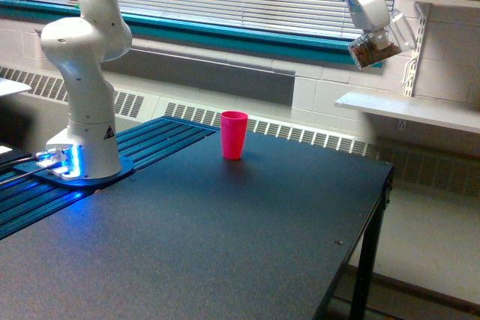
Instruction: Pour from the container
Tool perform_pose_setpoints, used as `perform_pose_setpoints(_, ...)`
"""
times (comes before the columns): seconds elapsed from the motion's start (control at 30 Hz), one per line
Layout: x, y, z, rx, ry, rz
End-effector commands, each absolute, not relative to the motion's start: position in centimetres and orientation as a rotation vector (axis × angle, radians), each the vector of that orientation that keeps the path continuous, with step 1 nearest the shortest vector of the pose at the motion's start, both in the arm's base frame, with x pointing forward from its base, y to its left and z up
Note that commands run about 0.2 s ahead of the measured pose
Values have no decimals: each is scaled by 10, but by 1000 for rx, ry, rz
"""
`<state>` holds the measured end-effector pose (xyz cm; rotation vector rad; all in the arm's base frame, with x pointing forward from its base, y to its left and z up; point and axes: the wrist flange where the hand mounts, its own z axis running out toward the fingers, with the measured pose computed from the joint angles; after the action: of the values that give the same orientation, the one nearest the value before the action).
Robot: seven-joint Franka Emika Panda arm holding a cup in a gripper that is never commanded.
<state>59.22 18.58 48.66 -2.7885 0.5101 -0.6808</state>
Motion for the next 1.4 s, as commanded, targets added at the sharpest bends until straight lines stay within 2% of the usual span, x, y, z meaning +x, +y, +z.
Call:
perform_pose_setpoints(0.03, 583, 160, 419, -2828, 721, -505)
perform_pose_setpoints(0.13, 576, 158, 400, -2849, 756, -456)
perform_pose_setpoints(0.77, 558, 165, 393, -2852, 884, -465)
perform_pose_setpoints(1.4, 470, 201, 379, -2941, 863, -487)
